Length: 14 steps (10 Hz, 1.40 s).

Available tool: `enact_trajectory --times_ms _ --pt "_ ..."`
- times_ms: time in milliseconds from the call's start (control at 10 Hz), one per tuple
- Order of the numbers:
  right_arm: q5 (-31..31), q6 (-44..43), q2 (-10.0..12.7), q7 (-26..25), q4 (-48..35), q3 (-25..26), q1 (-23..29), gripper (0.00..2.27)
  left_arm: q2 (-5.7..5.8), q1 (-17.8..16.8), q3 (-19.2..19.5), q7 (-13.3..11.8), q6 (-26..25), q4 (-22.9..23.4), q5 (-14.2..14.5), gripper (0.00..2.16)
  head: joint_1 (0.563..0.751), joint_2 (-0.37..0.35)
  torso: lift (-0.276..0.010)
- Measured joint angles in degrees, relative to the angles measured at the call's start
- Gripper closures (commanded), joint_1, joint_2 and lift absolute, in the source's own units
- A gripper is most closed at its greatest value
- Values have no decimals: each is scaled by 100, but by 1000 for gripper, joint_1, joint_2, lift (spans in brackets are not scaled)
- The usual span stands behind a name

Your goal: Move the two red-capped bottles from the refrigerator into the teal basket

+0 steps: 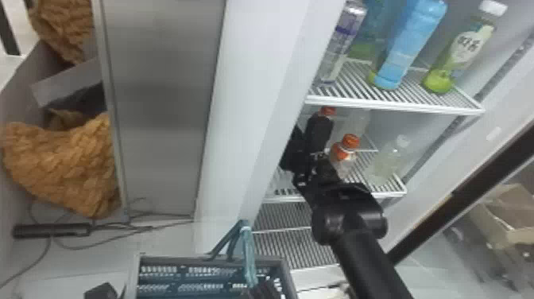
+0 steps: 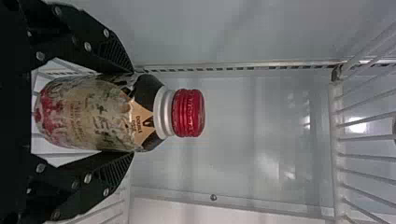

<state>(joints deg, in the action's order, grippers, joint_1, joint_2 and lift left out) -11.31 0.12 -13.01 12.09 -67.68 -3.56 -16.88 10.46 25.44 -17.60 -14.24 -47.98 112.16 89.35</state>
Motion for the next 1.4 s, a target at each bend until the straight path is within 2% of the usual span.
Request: enact_trajectory --times_ms 400,900,1100,1400 --pt "-30 15 -7 4 -463 -3 243 694 6 10 0 -11 16 0 33 1154 695 -350 -224" --pt "-59 503 -9 20 -2429 616 1604 691 24 15 0 -27 51 0 67 1156 695 -350 -224" --pt "21 769 -27 185 -3025 864 2007 690 26 16 0 -34 60 0 70 1156 695 -350 -224" --pt "-6 1177 -55 215 -4082 1085 2752 690 26 22 0 -35 74 0 82 1154 695 -350 -224"
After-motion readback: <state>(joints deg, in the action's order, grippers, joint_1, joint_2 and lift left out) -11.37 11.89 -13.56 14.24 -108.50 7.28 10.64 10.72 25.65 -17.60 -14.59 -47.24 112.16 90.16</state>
